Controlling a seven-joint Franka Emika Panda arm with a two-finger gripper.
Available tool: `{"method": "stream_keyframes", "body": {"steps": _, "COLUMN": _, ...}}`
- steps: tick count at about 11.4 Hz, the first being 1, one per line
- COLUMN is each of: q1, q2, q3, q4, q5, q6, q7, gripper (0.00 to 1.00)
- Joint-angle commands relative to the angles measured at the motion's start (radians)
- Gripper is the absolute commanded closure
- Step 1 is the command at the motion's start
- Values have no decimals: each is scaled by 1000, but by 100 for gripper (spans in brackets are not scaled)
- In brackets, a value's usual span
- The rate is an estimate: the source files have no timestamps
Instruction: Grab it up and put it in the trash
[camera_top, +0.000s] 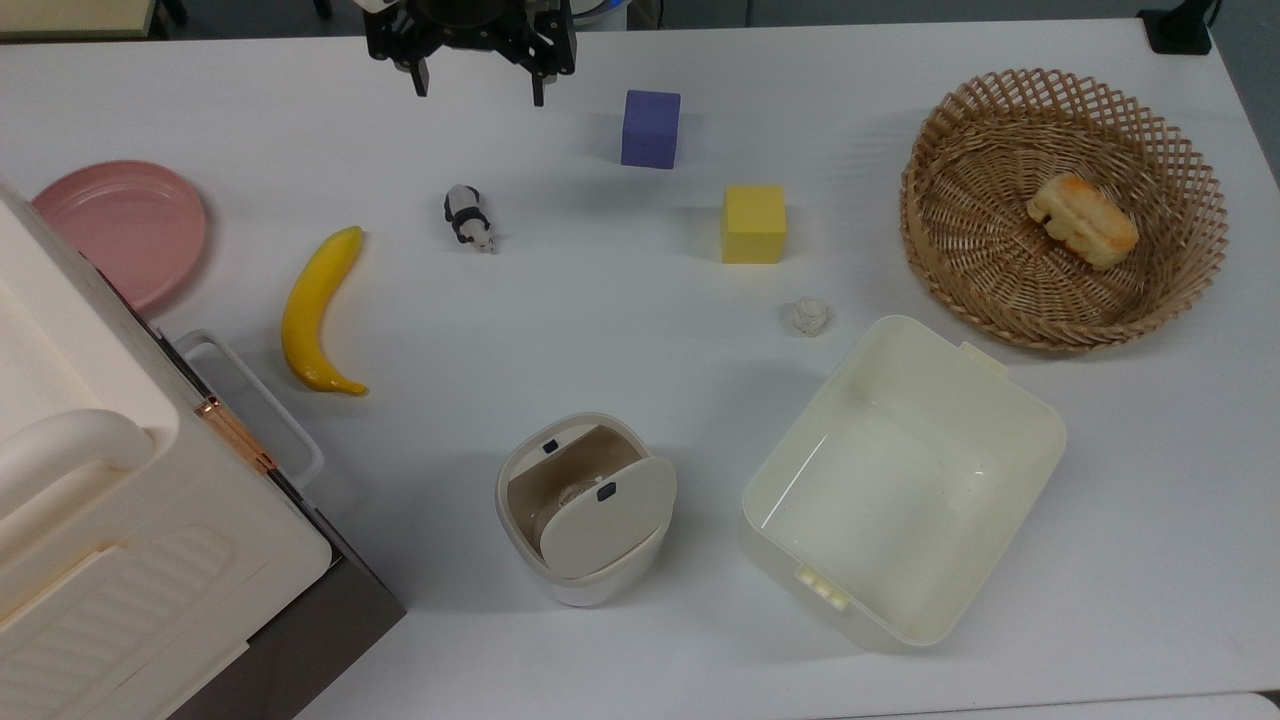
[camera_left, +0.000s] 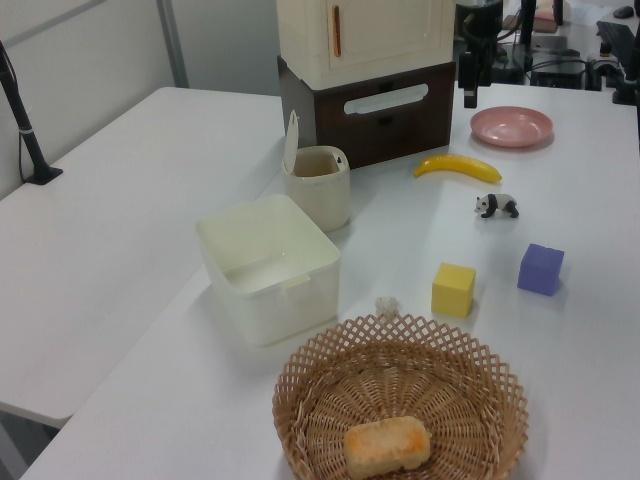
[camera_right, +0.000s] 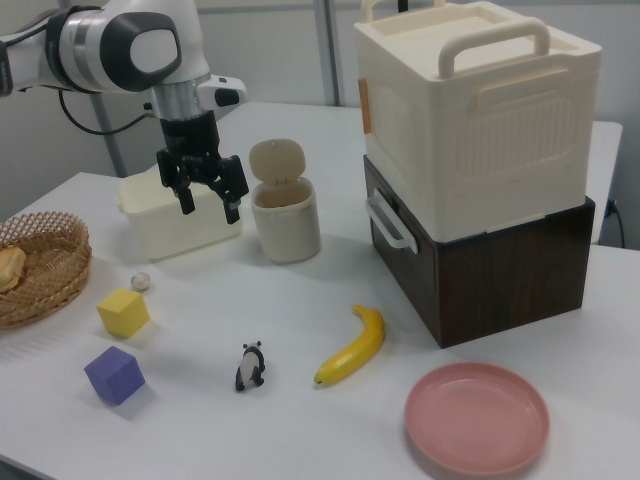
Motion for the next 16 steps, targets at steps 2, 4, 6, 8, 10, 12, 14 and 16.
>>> {"method": "stream_keyframes", "body": {"steps": 2, "q1": 14, "q2": 27, "q3": -4, "q4": 26, "q5": 18, "q6": -6, "q7": 5, "gripper": 0}}
{"method": "stream_keyframes", "body": {"steps": 4, "q1": 14, "q2": 26, "q3": -4, "q4": 26, "q5": 9, "q6": -10, "q7": -3, "gripper": 0}}
{"method": "stream_keyframes", "body": {"steps": 6, "q1": 11, "q2": 26, "q3": -6, "q4": 27, "q5": -9, "q6": -13, "q7": -67, "gripper": 0}}
{"method": "stream_keyframes", "body": {"steps": 8, "q1": 3, "q2": 27, "q3": -12, "q4": 27, "q5": -19, "q6": -13, "q7": -84, "gripper": 0}}
{"method": "stream_keyframes", "body": {"steps": 10, "q1": -9, "q2": 48, "q3": -17, "q4": 29, "q5": -48, "q6": 2, "q7": -107, "gripper": 0}}
{"method": "stream_keyframes", "body": {"steps": 12, "q1": -23, "q2": 120, "q3": -17, "q4": 77, "q5": -57, "q6": 63, "q7": -191, "gripper": 0}}
{"method": "stream_keyframes", "body": {"steps": 14, "q1": -63, "q2": 151, "q3": -17, "q4": 93, "q5": -92, "q6": 186, "q7": -303, "gripper": 0}}
{"method": "stream_keyframes", "body": {"steps": 16, "q1": -101, "q2": 182, "q3": -17, "q4": 96, "q5": -120, "q6": 272, "q7": -456, "gripper": 3}}
